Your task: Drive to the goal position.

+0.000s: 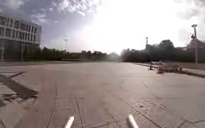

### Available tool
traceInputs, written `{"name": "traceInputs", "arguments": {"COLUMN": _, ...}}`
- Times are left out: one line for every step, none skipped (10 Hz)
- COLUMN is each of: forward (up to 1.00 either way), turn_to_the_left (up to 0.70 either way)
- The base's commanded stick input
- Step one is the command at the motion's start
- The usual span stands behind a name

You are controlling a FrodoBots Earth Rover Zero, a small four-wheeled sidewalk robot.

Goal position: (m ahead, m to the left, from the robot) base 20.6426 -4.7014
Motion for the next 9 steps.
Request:
{"name": "traceInputs", "arguments": {"forward": 1.00, "turn_to_the_left": 0.00}}
{"name": "traceInputs", "arguments": {"forward": 1.00, "turn_to_the_left": 0.00}}
{"name": "traceInputs", "arguments": {"forward": 1.00, "turn_to_the_left": 0.00}}
{"name": "traceInputs", "arguments": {"forward": 1.00, "turn_to_the_left": 0.00}}
{"name": "traceInputs", "arguments": {"forward": 1.00, "turn_to_the_left": 0.00}}
{"name": "traceInputs", "arguments": {"forward": 1.00, "turn_to_the_left": 0.00}}
{"name": "traceInputs", "arguments": {"forward": 1.00, "turn_to_the_left": 0.00}}
{"name": "traceInputs", "arguments": {"forward": 1.00, "turn_to_the_left": 0.00}}
{"name": "traceInputs", "arguments": {"forward": 1.00, "turn_to_the_left": 0.00}}
